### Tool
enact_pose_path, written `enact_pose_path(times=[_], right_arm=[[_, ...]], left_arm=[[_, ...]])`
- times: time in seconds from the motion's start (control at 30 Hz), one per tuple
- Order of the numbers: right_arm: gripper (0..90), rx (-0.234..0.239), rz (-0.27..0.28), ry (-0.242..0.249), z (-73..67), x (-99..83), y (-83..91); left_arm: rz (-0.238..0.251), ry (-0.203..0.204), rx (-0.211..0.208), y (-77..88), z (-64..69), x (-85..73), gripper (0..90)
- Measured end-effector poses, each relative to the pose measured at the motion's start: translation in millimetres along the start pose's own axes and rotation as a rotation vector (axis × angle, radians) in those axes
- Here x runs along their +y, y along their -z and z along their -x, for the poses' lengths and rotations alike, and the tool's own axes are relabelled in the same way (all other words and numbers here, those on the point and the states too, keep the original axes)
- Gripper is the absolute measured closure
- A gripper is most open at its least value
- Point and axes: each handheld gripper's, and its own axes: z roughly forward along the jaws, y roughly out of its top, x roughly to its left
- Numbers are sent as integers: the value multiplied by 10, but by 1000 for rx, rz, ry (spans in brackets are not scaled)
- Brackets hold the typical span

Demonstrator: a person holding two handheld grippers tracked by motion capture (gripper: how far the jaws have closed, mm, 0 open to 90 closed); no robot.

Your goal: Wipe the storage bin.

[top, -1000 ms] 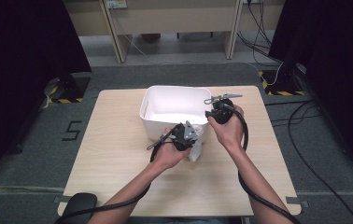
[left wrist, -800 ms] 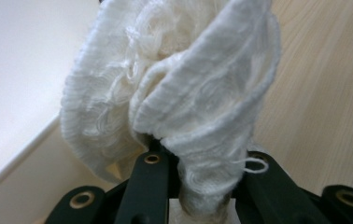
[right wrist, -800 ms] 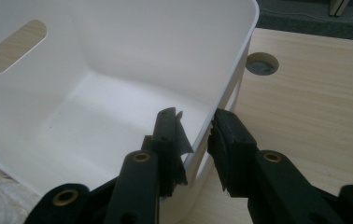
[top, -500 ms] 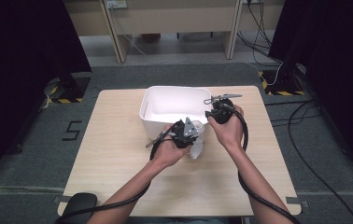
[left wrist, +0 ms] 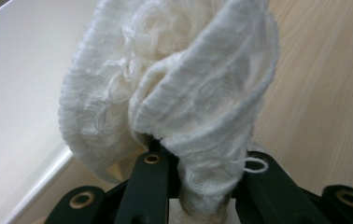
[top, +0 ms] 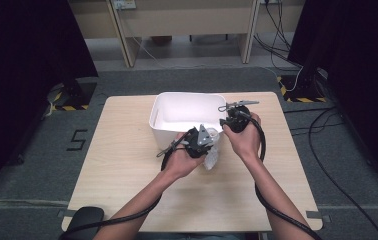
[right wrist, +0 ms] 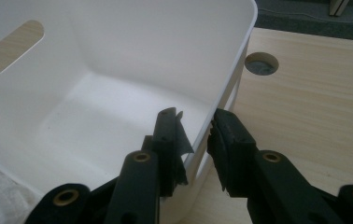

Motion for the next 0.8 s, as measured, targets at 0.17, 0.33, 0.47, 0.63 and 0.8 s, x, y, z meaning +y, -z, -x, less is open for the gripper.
enact_pose_path(times=[0.17,0.33,0.47,0.63,0.8], right_arm=[[722,3,-1,2,0,0,-1],[723,7,0,-1,1,-1,-8],[726,7,-1,1,1,-2,-6],[724,7,-1,4,-1,-4,-6],[724,4,-2,14,-8,-1,-5]], left_arm=[[7,2,-10,-30,31,42,779],[2,2,-14,-51,48,60,779],[0,-1,-16,-74,62,69,778],[-9,-9,-15,-82,64,65,779],[-7,-9,-15,-93,75,63,779]])
